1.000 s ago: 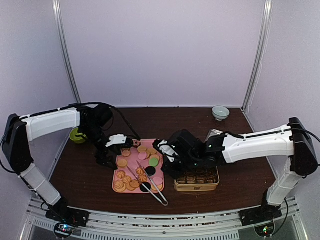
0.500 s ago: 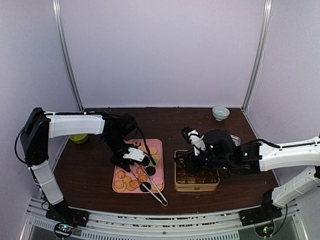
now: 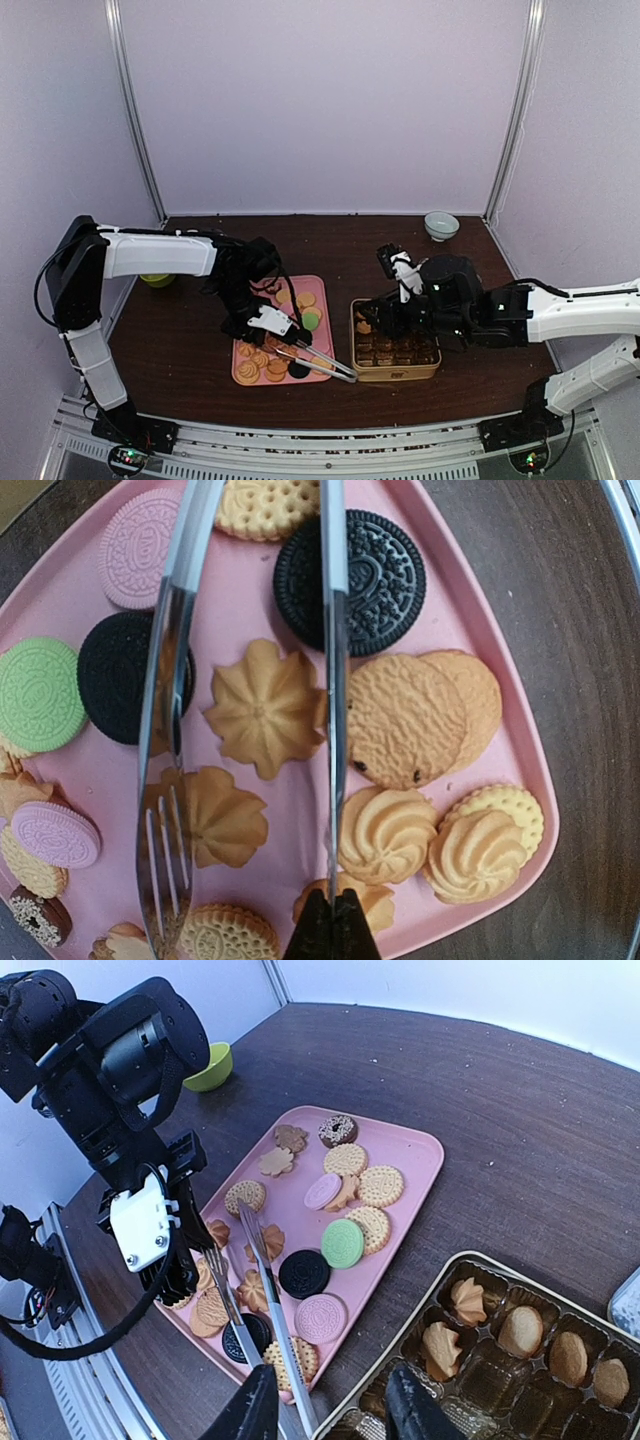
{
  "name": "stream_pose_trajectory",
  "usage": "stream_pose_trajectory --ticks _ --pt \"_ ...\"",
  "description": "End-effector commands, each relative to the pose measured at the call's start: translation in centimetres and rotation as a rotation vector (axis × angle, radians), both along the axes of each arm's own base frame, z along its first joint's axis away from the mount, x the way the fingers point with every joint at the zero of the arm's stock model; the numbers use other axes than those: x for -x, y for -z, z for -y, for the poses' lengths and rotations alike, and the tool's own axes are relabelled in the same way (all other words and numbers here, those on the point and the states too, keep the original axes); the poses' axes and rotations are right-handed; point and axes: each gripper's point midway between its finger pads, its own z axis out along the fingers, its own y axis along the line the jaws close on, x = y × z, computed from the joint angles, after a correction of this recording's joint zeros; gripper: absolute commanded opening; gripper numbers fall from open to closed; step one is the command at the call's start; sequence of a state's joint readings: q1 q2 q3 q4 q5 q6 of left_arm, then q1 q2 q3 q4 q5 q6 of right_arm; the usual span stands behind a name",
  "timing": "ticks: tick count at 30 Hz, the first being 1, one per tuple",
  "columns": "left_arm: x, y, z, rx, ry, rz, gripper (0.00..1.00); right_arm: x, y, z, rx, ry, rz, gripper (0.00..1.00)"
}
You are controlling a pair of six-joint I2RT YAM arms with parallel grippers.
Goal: Pack the cookies
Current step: Pick up the clamp from the plate, then pass from the left arm to the right
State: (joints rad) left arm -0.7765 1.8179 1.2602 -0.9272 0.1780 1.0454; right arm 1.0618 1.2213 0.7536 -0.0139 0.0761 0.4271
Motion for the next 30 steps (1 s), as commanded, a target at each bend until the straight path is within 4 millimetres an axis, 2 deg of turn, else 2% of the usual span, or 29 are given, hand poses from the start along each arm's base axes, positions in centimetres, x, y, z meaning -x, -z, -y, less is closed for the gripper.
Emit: stream_pose_trajectory --ticks 1,5,10,14,18,23,26,30 --pt "0.5 -0.1 0.3 0.012 -0.023 -0.021 0.00 -0.5 -1.6 0.2 -0.044 0.017 0.031 0.37" --pt "0.8 -1.4 0.1 0.033 -0.035 -0.010 0.00 -0.8 -2.9 0.0 -0.071 0.010 0.045 0.39" --pt "1.7 -5.3 -0.7 0.069 -0.029 0.011 0.00 -1.0 -5.0 -0.4 -0.110 0.001 0.072 0.46" --pt "2.8 -10.2 -1.2 0.139 -0.040 -0.006 0.00 -1.4 -7.2 -0.2 -0.151 0.001 0.112 0.62" --pt "3.9 -16.0 -0.6 0.315 -0.133 -0.139 0.00 -1.9 -9.4 0.7 -0.204 0.018 0.155 0.80" --pt "2.7 -22.1 0.4 0.596 -0.335 -0.393 0.00 -1.2 -13.3 0.8 -0.347 -0.042 0.228 0.94" --pt "2.5 -24.7 0.9 0.718 -0.392 -0.519 0.00 -0.3 -15.4 -0.1 -0.426 -0.115 0.257 1.00" --pt "2.9 -27.7 1.8 0.828 -0.392 -0.611 0.00 0.8 -17.8 -2.0 -0.517 -0.239 0.274 1.00"
